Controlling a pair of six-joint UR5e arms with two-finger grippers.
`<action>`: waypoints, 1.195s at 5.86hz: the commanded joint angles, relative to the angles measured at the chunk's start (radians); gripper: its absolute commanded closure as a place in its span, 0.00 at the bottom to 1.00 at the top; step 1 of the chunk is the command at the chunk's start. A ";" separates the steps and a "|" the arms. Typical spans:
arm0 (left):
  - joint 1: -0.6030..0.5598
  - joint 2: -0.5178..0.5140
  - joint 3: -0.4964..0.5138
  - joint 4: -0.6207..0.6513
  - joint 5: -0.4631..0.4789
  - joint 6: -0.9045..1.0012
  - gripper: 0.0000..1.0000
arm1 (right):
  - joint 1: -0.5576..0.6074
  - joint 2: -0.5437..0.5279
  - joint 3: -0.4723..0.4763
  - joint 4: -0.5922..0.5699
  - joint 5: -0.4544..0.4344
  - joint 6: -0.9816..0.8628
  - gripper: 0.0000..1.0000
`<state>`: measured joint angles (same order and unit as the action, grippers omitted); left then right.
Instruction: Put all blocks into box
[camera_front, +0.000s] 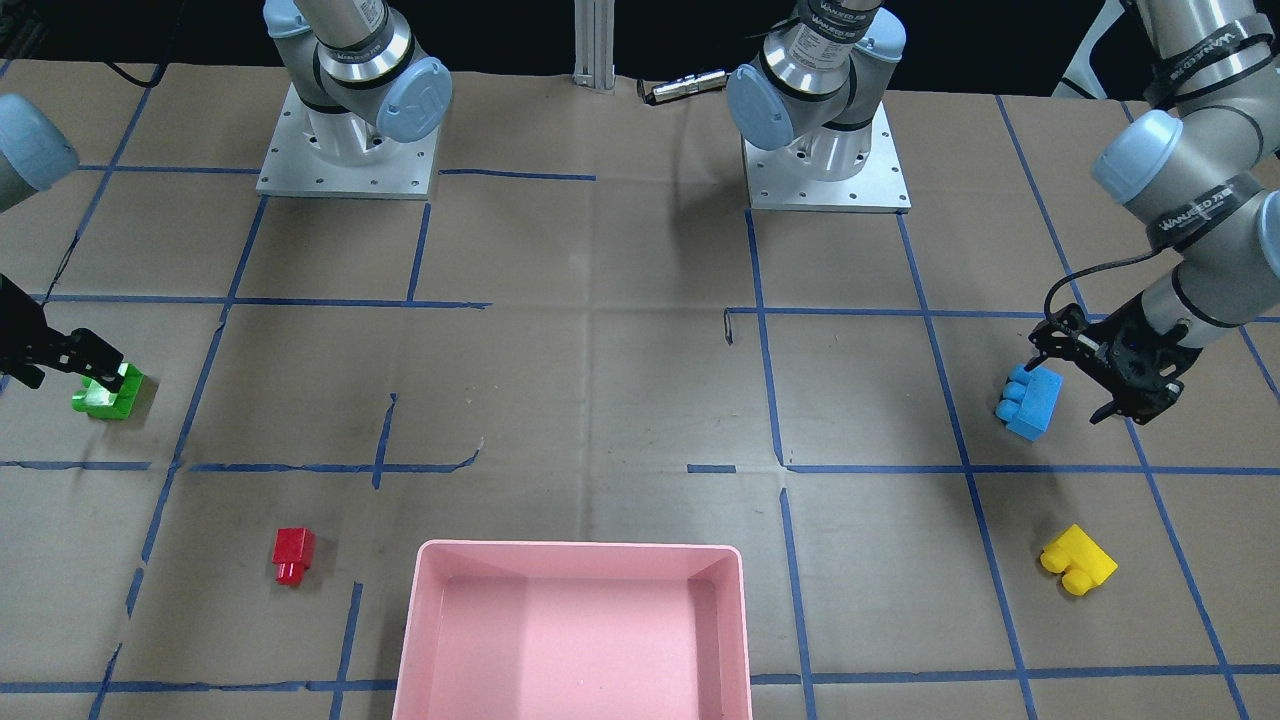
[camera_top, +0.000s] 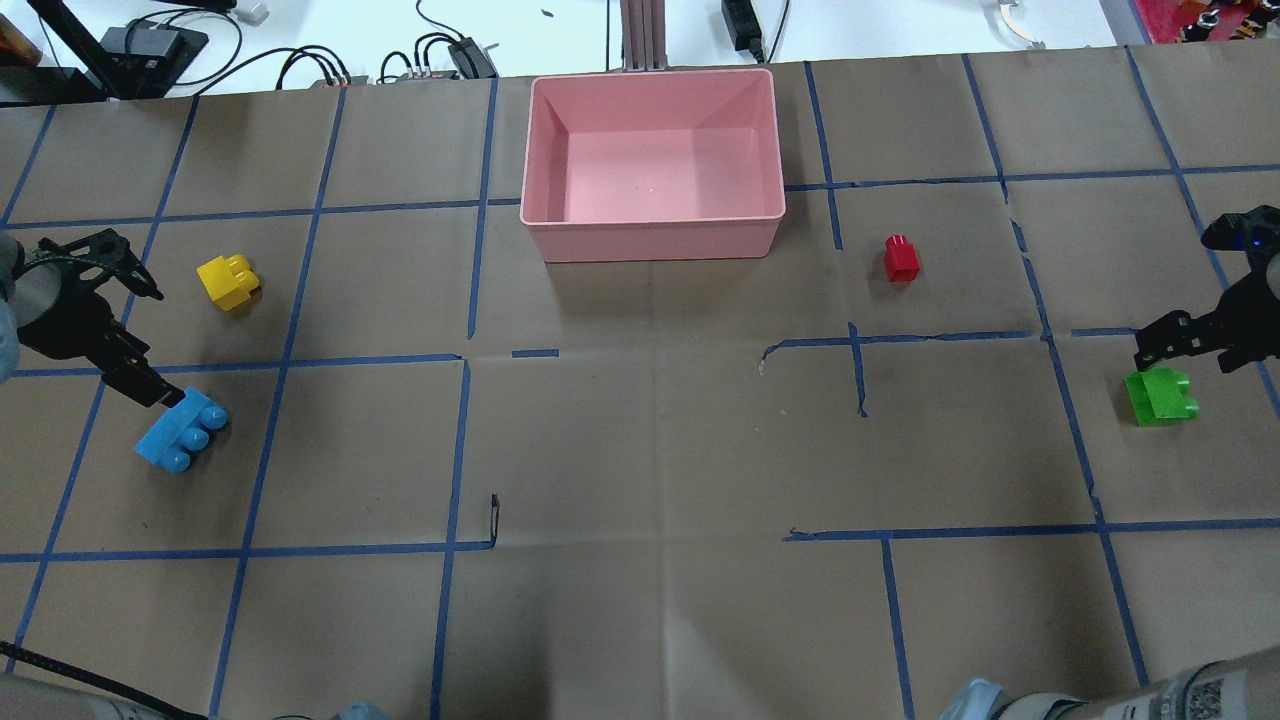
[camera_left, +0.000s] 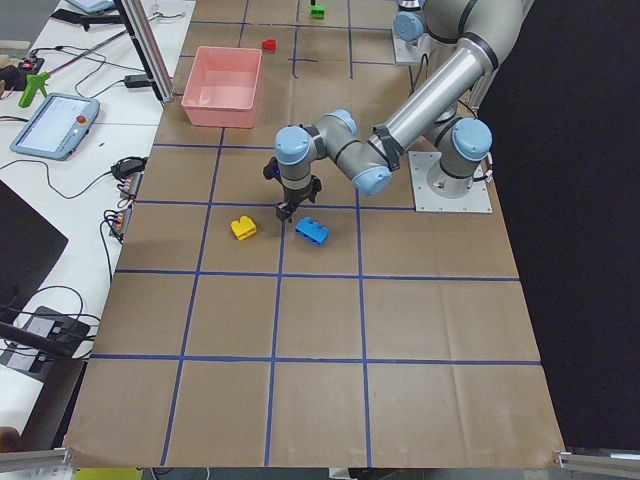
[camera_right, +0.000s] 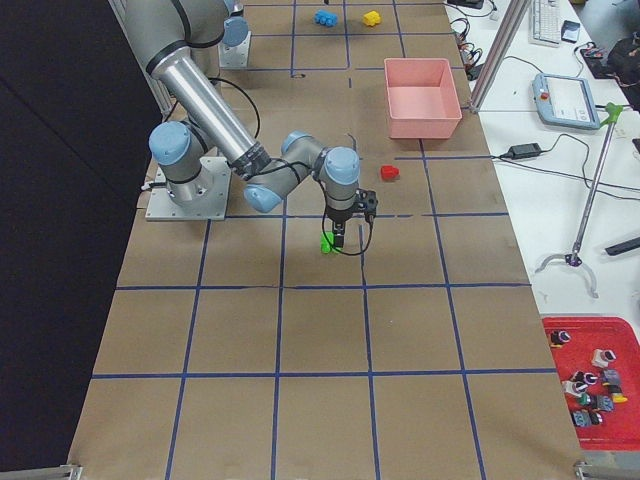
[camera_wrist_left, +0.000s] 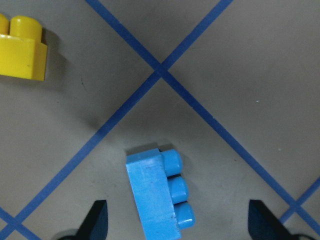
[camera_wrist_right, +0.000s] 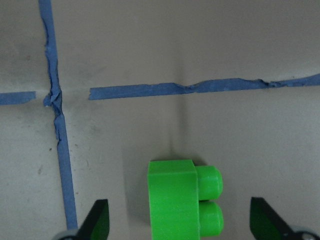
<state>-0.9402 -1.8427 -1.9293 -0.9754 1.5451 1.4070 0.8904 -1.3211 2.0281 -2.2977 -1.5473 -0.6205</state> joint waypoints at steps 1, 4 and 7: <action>0.003 -0.078 -0.072 0.218 -0.002 -0.039 0.00 | -0.002 0.045 0.011 -0.061 -0.008 -0.004 0.01; 0.014 -0.069 -0.108 0.212 0.001 -0.039 0.00 | -0.010 0.062 0.030 -0.083 -0.013 -0.005 0.01; 0.064 -0.061 -0.154 0.210 -0.002 -0.023 0.00 | -0.013 0.065 0.032 -0.082 -0.013 -0.005 0.04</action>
<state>-0.8912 -1.9047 -2.0767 -0.7643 1.5446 1.3769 0.8781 -1.2571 2.0594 -2.3802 -1.5601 -0.6258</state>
